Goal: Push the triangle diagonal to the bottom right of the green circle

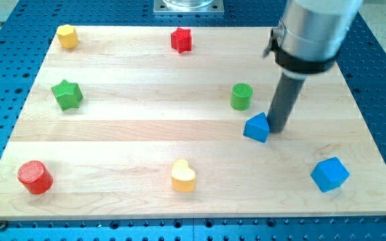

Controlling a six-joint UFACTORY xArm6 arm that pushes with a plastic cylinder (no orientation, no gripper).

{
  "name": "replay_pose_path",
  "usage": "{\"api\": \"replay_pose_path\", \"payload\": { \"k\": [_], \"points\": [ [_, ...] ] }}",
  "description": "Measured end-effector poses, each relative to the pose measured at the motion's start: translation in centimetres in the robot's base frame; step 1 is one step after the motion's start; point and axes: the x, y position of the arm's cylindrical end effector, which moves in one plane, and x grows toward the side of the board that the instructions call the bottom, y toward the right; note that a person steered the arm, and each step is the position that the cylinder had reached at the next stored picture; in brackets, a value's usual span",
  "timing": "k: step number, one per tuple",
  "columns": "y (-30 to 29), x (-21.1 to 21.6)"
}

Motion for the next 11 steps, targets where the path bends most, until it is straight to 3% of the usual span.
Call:
{"api": "replay_pose_path", "payload": {
  "k": [1,2,3,4,5,6,7,9,10,11],
  "points": [
    [0.0,-4.2],
    [-4.6,-1.7],
    [-3.4,3.4],
    [0.8,5.2],
    [0.6,4.7],
    [0.1,1.2],
    [2.7,1.1],
    [1.7,8.2],
    [1.2,7.4],
    [0.8,3.3]
  ]
}}
